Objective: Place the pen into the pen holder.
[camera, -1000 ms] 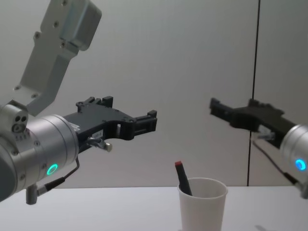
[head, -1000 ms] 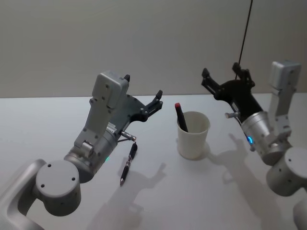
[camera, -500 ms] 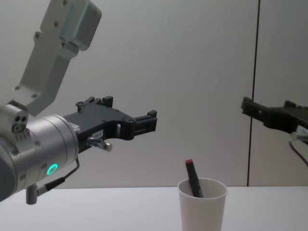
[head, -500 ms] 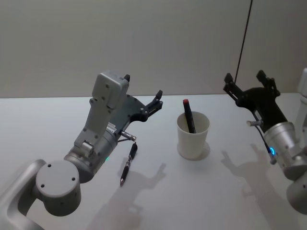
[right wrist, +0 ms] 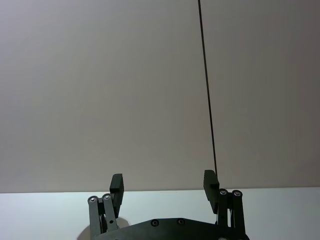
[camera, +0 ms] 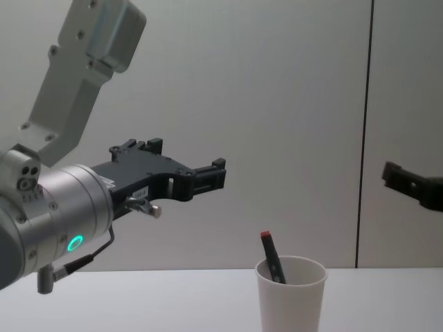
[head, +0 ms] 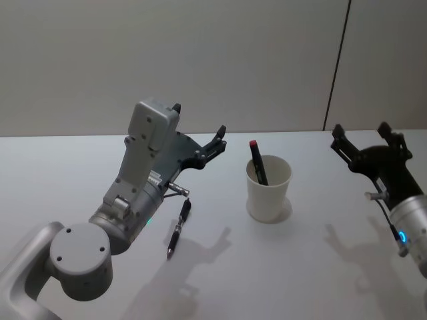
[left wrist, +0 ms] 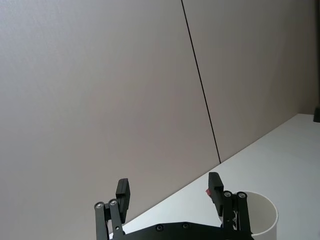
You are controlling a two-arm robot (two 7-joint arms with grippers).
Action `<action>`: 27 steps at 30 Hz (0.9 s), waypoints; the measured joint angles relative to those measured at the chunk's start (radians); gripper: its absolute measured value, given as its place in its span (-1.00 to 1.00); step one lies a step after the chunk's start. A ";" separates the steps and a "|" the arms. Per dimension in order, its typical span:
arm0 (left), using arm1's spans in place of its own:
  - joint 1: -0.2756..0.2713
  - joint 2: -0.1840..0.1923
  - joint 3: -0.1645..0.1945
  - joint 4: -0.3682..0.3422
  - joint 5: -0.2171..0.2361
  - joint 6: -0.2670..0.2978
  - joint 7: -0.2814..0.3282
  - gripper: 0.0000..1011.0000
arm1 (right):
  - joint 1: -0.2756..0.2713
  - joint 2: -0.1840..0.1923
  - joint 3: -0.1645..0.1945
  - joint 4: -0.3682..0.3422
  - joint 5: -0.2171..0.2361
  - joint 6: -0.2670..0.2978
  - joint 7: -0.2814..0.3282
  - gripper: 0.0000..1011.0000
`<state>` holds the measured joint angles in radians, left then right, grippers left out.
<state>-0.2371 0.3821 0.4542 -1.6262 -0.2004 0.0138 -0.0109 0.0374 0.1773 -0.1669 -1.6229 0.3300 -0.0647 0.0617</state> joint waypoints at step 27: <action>0.000 0.000 -0.003 0.000 -0.004 0.012 -0.003 0.98 | -0.077 0.038 0.019 -0.064 0.028 0.029 -0.007 0.98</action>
<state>-0.2368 0.3819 0.4516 -1.6262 -0.2041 0.0263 -0.0140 -0.0398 0.2149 -0.1478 -1.6868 0.3582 -0.0353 0.0545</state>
